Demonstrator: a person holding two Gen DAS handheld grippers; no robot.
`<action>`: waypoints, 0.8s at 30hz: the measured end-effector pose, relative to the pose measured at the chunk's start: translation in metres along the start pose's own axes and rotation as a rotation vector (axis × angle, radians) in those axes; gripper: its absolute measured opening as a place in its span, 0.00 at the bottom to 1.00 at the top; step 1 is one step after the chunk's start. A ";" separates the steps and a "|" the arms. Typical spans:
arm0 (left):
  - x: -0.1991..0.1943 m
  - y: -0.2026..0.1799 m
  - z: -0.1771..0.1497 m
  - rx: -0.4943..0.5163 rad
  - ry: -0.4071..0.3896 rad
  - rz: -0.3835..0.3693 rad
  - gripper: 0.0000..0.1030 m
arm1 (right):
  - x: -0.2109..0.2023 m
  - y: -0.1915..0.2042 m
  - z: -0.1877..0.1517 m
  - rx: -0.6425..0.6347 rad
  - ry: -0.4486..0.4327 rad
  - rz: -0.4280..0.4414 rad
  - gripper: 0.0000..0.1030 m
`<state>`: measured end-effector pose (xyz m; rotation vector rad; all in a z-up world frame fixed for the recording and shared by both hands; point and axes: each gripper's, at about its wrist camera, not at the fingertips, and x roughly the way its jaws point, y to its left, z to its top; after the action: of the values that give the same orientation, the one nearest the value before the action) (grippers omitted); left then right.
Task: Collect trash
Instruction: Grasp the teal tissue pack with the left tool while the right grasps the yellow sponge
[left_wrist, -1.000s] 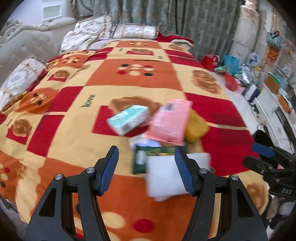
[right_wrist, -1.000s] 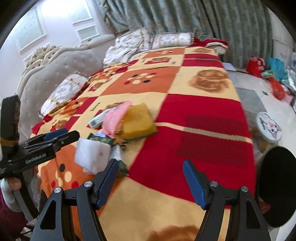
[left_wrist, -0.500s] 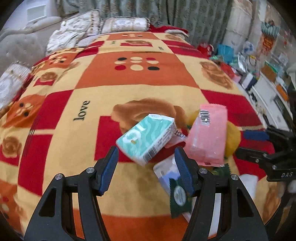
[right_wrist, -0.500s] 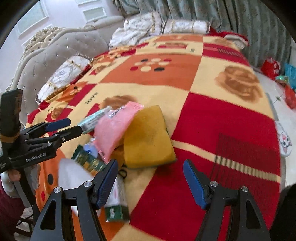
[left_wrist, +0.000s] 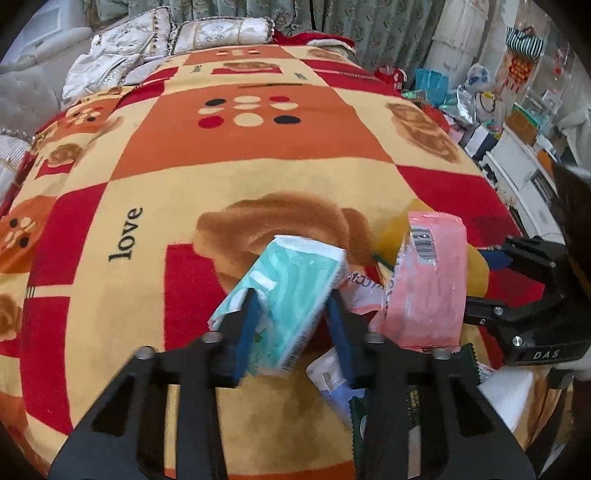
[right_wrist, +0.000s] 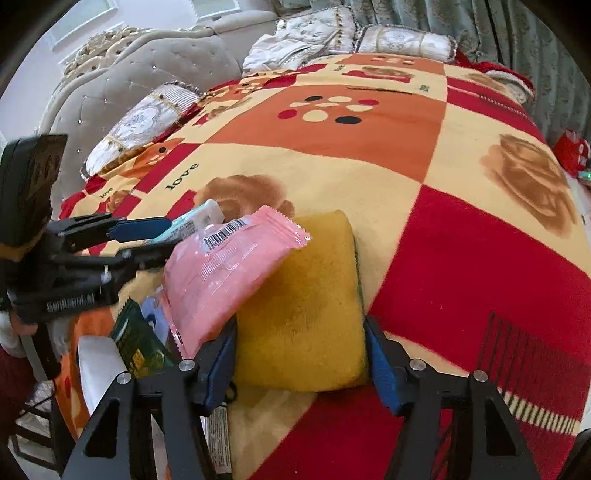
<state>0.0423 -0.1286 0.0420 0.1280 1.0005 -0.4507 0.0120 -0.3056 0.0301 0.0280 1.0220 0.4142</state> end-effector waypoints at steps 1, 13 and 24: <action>-0.003 0.001 0.001 -0.010 -0.007 0.001 0.22 | -0.005 0.001 -0.002 -0.006 -0.007 -0.020 0.57; -0.062 -0.004 -0.007 -0.104 -0.084 -0.029 0.17 | -0.091 -0.030 -0.054 0.122 -0.113 -0.084 0.57; -0.100 -0.033 -0.019 -0.110 -0.154 -0.024 0.18 | -0.117 -0.025 -0.093 0.166 -0.125 -0.075 0.57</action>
<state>-0.0319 -0.1217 0.1190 -0.0176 0.8743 -0.4198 -0.1103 -0.3848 0.0712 0.1626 0.9289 0.2551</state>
